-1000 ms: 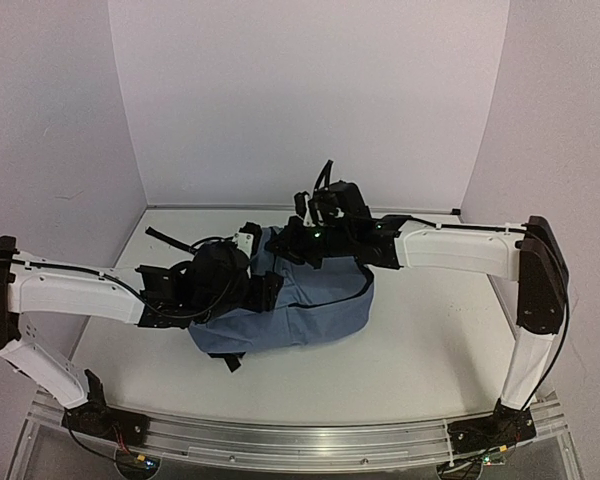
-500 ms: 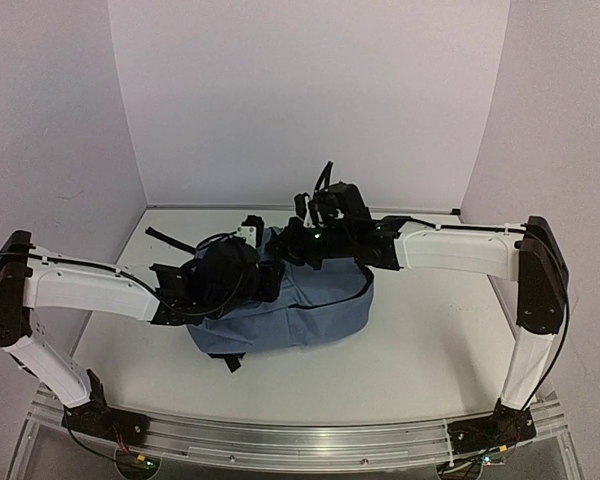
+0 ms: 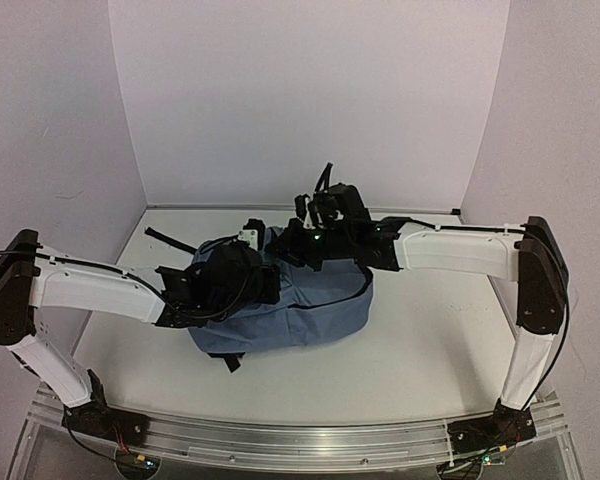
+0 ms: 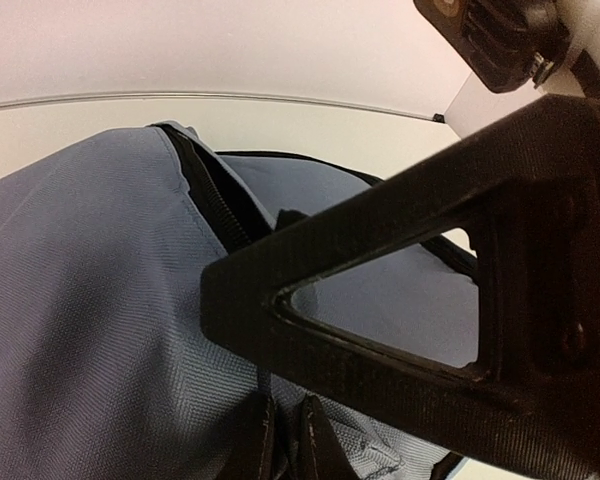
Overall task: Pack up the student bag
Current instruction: Zip the student bag at the center of the board, then move the student bag to the center of the board.
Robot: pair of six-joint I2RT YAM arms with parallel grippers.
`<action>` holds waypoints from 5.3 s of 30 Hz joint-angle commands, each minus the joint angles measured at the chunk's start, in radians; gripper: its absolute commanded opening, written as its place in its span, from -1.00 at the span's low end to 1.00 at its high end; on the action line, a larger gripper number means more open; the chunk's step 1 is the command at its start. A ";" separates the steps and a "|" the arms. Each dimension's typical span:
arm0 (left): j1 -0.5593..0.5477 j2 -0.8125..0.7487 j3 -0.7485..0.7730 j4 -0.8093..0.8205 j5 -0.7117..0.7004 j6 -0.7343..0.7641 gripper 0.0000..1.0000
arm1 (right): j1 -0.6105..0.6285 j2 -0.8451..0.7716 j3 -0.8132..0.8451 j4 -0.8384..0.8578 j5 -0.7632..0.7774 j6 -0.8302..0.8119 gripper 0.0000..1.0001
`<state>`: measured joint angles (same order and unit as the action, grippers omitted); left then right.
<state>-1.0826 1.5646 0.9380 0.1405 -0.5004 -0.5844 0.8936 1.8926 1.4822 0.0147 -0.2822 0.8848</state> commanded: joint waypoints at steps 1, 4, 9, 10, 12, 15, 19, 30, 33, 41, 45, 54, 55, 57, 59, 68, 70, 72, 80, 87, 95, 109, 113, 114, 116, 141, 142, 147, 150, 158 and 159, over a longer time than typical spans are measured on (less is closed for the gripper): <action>0.009 -0.037 -0.053 -0.007 0.073 0.024 -1.00 | 0.007 -0.055 0.007 0.136 0.044 -0.005 -1.00; 0.009 -0.066 -0.093 -0.009 0.177 0.066 -0.99 | 0.007 -0.059 0.009 0.125 0.070 -0.014 -1.00; 0.008 -0.118 -0.133 -0.070 0.350 0.113 -1.00 | 0.005 -0.071 0.018 0.083 0.135 -0.036 -1.00; 0.008 -0.132 -0.143 -0.081 0.373 0.115 -1.00 | 0.004 -0.073 0.019 0.074 0.150 -0.038 -1.00; 0.008 -0.152 -0.159 -0.105 0.435 0.126 -1.00 | 0.002 -0.075 0.018 0.063 0.171 -0.042 -1.00; 0.007 -0.163 -0.164 -0.146 0.527 0.142 -1.00 | -0.004 -0.076 0.014 0.056 0.182 -0.044 -1.00; 0.002 -0.177 -0.175 -0.206 0.589 0.138 -1.00 | -0.010 -0.083 0.003 0.055 0.195 -0.041 -1.00; -0.001 -0.172 -0.154 -0.345 0.700 0.173 -1.00 | -0.055 -0.074 -0.044 0.057 0.203 -0.025 -1.00; -0.002 -0.179 -0.150 -0.375 0.709 0.180 -1.00 | -0.068 -0.066 -0.042 0.057 0.200 -0.030 -1.00; -0.002 -0.199 -0.158 -0.416 0.739 0.177 -1.00 | -0.115 -0.050 -0.061 0.062 0.202 -0.031 -1.00; -0.002 -0.211 -0.160 -0.420 0.740 0.175 -1.00 | -0.139 -0.040 -0.076 0.070 0.189 -0.032 -1.00; -0.002 -0.218 -0.056 -0.467 0.652 0.190 -0.87 | -0.148 -0.050 -0.102 0.085 0.140 -0.048 -1.00; -0.002 -0.216 -0.031 -0.470 0.627 0.186 -0.73 | -0.149 -0.054 -0.104 0.086 0.128 -0.050 -1.00; -0.001 -0.205 0.018 -0.468 0.590 0.183 -0.44 | -0.149 -0.061 -0.107 0.090 0.103 -0.049 -1.00; 0.000 -0.188 0.070 -0.451 0.552 0.184 -0.33 | -0.147 -0.070 -0.114 0.097 0.088 -0.046 -1.00; 0.035 -0.048 0.171 -0.338 0.386 0.196 0.25 | -0.147 -0.091 -0.130 0.108 0.061 -0.041 -1.00; 0.040 -0.014 0.198 -0.331 0.381 0.208 0.26 | -0.148 -0.095 -0.135 0.109 0.061 -0.040 -1.00; 0.044 0.023 0.220 -0.330 0.363 0.217 0.26 | -0.147 -0.095 -0.139 0.112 0.060 -0.038 -1.00; 0.051 0.108 0.303 -0.334 0.328 0.251 0.17 | -0.146 -0.096 -0.146 0.122 0.054 -0.031 -1.00; 0.052 0.144 0.322 -0.328 0.320 0.255 -0.30 | -0.146 -0.094 -0.147 0.122 0.053 -0.029 -1.00; 0.052 0.148 0.297 -0.357 0.317 0.242 -1.00 | -0.146 -0.096 -0.148 0.122 0.072 -0.030 -1.00; 0.049 0.075 0.109 -0.383 0.447 0.190 -1.00 | -0.172 -0.092 -0.103 0.109 0.111 -0.033 -1.00; 0.049 0.021 0.050 -0.376 0.469 0.165 -0.99 | -0.192 -0.090 -0.101 0.107 0.115 -0.036 -1.00; 0.048 0.010 0.040 -0.374 0.482 0.164 -0.99 | -0.197 -0.087 -0.102 0.107 0.117 -0.036 -1.00; 0.047 -0.009 0.021 -0.372 0.496 0.160 -1.00 | -0.204 -0.078 -0.104 0.107 0.118 -0.036 -1.00; 0.047 -0.147 -0.074 -0.467 0.445 0.050 -1.00 | -0.315 -0.008 -0.239 0.163 0.078 0.044 -1.00; 0.047 -0.144 -0.072 -0.465 0.442 0.048 -1.00 | -0.315 -0.012 -0.242 0.165 0.077 0.041 -1.00; 0.059 -0.114 -0.058 -0.447 0.427 0.017 -0.99 | -0.315 -0.046 -0.223 0.184 0.008 -0.026 -1.00; 0.101 -0.093 -0.035 -0.427 0.464 -0.014 -1.00 | -0.315 -0.086 -0.204 0.185 -0.054 -0.087 -1.00; 0.180 0.017 0.079 -0.346 0.524 -0.002 -1.00 | -0.315 -0.279 -0.246 0.158 -0.058 -0.172 0.11; 0.191 0.029 0.095 -0.339 0.529 -0.001 -1.00 | -0.315 -0.304 -0.253 0.148 -0.043 -0.180 0.20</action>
<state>-0.9413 1.5437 0.9489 -0.1705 0.0129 -0.5817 0.5700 1.7307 1.2445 0.1363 -0.4005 0.7669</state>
